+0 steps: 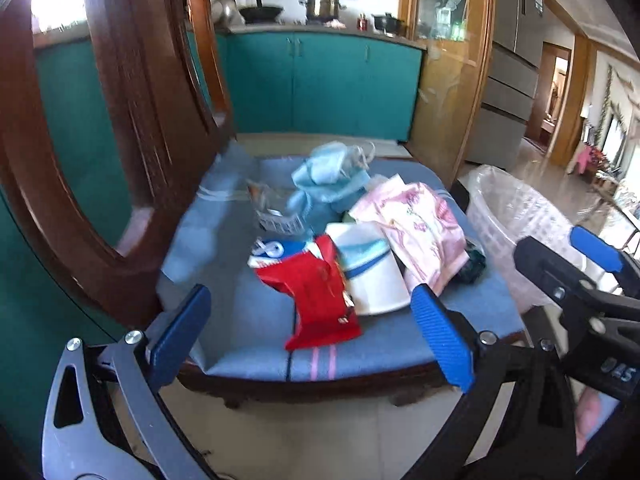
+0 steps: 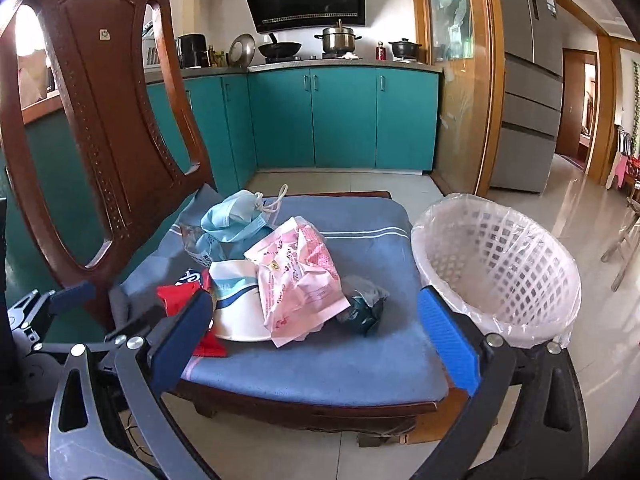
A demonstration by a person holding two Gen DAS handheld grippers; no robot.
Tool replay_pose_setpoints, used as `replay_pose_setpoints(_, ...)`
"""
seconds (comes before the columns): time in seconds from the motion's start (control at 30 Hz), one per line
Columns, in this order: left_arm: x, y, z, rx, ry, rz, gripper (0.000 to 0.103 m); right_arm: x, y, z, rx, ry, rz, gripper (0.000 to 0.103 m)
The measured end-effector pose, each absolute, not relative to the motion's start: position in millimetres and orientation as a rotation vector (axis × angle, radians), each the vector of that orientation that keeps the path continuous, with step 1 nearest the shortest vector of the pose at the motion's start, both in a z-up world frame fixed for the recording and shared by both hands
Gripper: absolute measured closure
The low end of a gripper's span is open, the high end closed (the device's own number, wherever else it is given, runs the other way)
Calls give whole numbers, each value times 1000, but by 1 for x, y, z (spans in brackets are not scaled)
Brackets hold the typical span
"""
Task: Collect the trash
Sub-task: 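Move both open tools back over the trash on the chair seat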
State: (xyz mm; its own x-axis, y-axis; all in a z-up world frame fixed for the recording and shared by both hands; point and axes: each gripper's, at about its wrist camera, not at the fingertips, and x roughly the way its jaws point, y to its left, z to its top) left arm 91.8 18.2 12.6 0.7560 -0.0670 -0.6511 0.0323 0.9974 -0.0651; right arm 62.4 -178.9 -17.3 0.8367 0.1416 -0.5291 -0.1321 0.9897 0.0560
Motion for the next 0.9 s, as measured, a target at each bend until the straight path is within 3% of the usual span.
replay_pose_setpoints(0.9, 104, 23, 0, -75, 762, -52, 3, 79, -200, -21, 66, 581, 174, 3)
